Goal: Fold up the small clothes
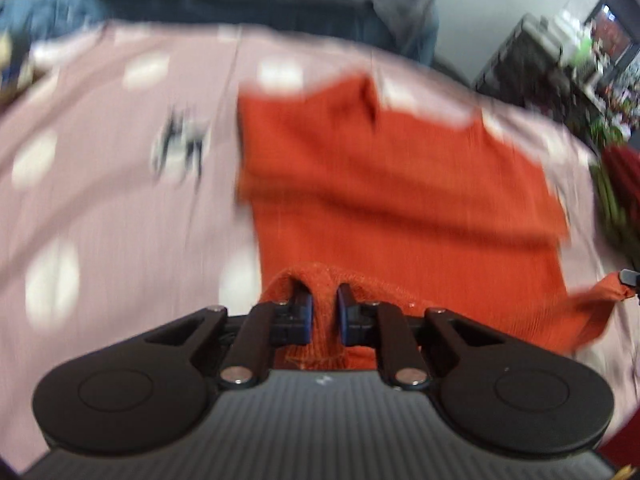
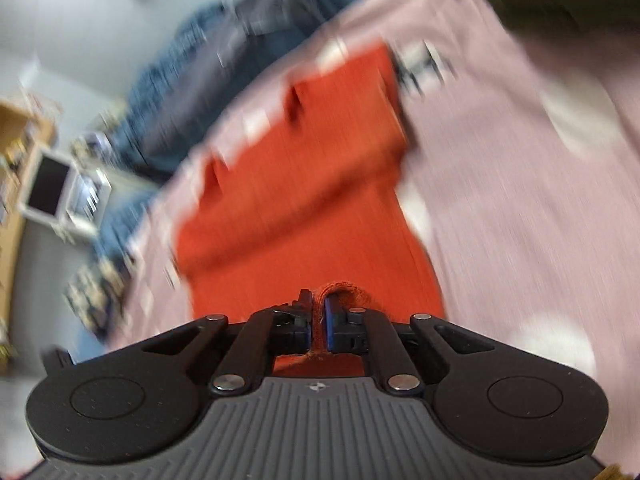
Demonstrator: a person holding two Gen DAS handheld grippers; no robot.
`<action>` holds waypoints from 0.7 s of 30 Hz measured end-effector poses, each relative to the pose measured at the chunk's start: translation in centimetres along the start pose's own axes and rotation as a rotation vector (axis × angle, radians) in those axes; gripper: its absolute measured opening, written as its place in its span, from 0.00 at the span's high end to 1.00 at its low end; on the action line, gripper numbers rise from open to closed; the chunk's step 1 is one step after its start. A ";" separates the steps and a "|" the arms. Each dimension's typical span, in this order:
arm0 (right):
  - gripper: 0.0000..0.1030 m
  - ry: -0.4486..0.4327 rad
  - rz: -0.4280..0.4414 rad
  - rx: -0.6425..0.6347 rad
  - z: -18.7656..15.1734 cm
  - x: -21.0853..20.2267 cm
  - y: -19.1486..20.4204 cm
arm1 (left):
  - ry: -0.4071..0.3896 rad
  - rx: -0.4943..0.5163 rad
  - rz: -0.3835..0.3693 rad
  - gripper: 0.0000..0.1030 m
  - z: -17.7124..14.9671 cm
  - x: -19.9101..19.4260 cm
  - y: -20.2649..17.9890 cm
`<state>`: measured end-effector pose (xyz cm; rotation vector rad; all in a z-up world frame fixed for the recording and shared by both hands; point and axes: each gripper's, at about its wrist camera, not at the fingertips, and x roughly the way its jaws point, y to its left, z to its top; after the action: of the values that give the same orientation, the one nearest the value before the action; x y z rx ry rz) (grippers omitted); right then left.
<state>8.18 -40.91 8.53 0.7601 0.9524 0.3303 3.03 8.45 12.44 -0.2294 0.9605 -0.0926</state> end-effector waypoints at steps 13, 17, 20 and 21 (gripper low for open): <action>0.92 -0.146 -0.037 0.014 16.3 11.0 -0.3 | -0.056 0.016 0.040 0.88 17.4 15.3 -1.5; 0.91 -0.130 -0.131 -0.012 16.7 12.5 -0.2 | -0.009 -0.078 0.077 0.80 18.4 18.6 -0.2; 0.76 -0.149 -0.161 -0.055 16.7 12.7 -0.2 | -0.053 -0.102 0.176 0.47 18.8 18.5 0.8; 0.62 -0.175 -0.189 -0.095 16.8 12.7 0.2 | -0.078 -0.099 0.205 0.40 18.9 18.2 1.0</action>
<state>29.14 -40.90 6.86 0.5965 0.8300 0.1408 28.92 9.06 8.06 -0.2224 0.9067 0.1512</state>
